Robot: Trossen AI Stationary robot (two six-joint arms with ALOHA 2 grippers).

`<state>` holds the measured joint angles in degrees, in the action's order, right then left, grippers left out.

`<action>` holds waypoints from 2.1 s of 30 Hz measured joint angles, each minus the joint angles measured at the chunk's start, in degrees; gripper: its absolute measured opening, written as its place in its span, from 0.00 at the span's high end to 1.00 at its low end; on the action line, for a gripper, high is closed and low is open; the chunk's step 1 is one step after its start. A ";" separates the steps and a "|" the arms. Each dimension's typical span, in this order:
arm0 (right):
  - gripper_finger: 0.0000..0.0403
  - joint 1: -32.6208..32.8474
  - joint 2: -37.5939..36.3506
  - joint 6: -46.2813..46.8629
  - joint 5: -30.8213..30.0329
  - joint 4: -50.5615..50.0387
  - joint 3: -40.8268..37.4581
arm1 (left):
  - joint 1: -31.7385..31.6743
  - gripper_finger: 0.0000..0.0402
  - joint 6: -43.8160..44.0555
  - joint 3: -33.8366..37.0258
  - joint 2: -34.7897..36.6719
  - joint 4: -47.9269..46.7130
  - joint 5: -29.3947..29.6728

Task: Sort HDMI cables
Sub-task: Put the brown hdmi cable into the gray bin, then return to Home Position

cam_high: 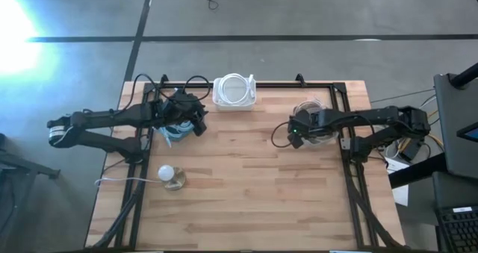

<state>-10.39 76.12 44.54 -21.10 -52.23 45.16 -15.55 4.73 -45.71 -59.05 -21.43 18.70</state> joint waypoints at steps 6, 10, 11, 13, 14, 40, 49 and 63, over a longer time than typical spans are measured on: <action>0.98 0.00 0.02 1.92 -0.10 -0.02 -2.03 | 0.00 0.69 -0.01 0.00 0.00 0.00 0.00; 0.98 0.00 0.02 2.35 -0.12 -0.03 -2.98 | 0.01 0.69 -0.01 0.00 0.00 0.00 0.00; 0.98 0.00 0.02 2.25 -0.07 -0.07 -3.03 | 0.00 0.69 -0.02 0.00 0.00 0.00 0.00; 0.98 0.00 -0.08 1.98 0.13 -0.49 -2.65 | 0.00 0.69 -0.02 0.00 0.02 0.00 0.00; 0.98 0.02 -0.27 1.67 0.37 -0.61 -2.10 | 0.02 0.69 -0.02 -0.08 0.02 -0.04 0.00; 0.98 10.56 -29.47 -34.30 3.95 19.36 0.39 | 0.39 0.69 -5.90 12.97 23.85 15.36 -5.58; 0.98 10.51 -42.17 -49.91 28.10 51.11 -19.31 | 0.39 0.69 -12.19 34.50 32.22 47.14 -13.75; 0.98 10.49 -61.16 -46.23 20.90 51.74 -33.10 | 0.31 0.69 -6.70 44.09 35.76 53.96 -13.77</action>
<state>0.10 14.95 -1.69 -0.21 -0.48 12.07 -15.25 -1.98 -1.63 -23.29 32.53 4.93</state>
